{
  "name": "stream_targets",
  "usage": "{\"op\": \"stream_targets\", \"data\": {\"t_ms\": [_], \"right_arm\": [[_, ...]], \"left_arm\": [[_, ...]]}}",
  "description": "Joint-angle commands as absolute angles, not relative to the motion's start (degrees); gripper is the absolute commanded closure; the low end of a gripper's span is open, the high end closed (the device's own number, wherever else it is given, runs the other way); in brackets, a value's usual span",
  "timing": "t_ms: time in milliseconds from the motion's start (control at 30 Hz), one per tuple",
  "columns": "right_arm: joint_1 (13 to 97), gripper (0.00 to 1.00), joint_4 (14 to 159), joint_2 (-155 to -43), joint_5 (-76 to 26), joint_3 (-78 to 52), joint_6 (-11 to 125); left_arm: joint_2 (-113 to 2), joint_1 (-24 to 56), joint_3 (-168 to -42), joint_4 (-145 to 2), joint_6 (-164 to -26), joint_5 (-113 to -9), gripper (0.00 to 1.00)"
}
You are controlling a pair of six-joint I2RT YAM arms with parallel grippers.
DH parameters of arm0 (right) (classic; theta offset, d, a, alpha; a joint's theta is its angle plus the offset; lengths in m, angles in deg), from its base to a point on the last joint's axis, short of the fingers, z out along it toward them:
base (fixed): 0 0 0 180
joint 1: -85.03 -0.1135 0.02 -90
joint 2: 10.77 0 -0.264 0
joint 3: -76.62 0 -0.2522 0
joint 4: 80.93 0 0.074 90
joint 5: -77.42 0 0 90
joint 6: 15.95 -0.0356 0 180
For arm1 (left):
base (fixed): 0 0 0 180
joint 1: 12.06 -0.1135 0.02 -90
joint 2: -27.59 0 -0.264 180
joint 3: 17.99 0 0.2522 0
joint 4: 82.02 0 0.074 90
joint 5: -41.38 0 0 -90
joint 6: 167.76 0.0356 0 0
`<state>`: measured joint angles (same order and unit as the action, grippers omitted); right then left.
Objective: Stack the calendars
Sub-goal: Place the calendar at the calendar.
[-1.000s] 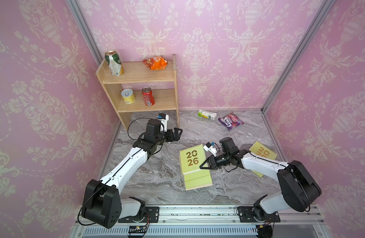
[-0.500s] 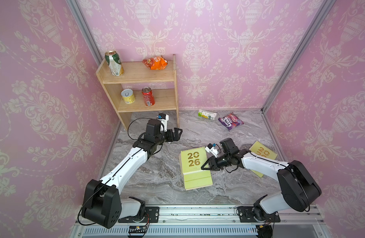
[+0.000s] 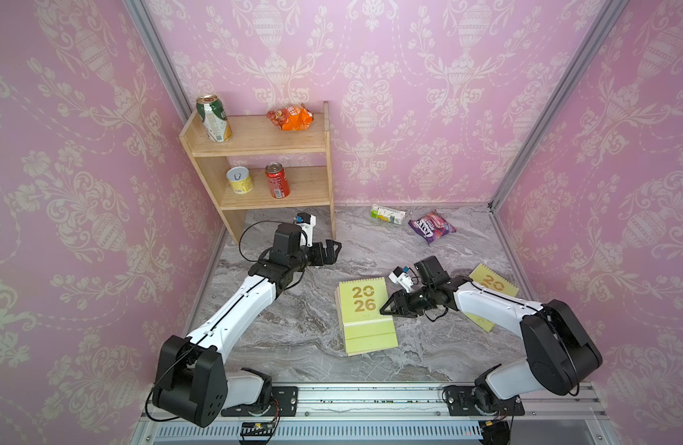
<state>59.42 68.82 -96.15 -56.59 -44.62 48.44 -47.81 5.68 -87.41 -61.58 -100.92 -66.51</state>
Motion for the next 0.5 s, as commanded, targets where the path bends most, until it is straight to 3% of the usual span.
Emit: {"op": "stream_targets", "data": {"t_ms": [0,267,467], "right_arm": [[59.8,0.48,64.7,-95.8,-51.0,-42.6,50.3],[59.7,0.47,61.4,-93.2,-41.3,-40.8,49.7],[58.8,0.5,62.8,-94.7,-40.2,-39.7,49.2]], "left_arm": [[-46.6,5.3,-87.0,-60.0,-100.0,-68.1,0.01],[-45.9,5.3,-86.3,-59.8,-99.7,-67.8,0.01],[-46.8,5.3,-86.5,-60.0,-99.8,-68.0,0.01]]}}
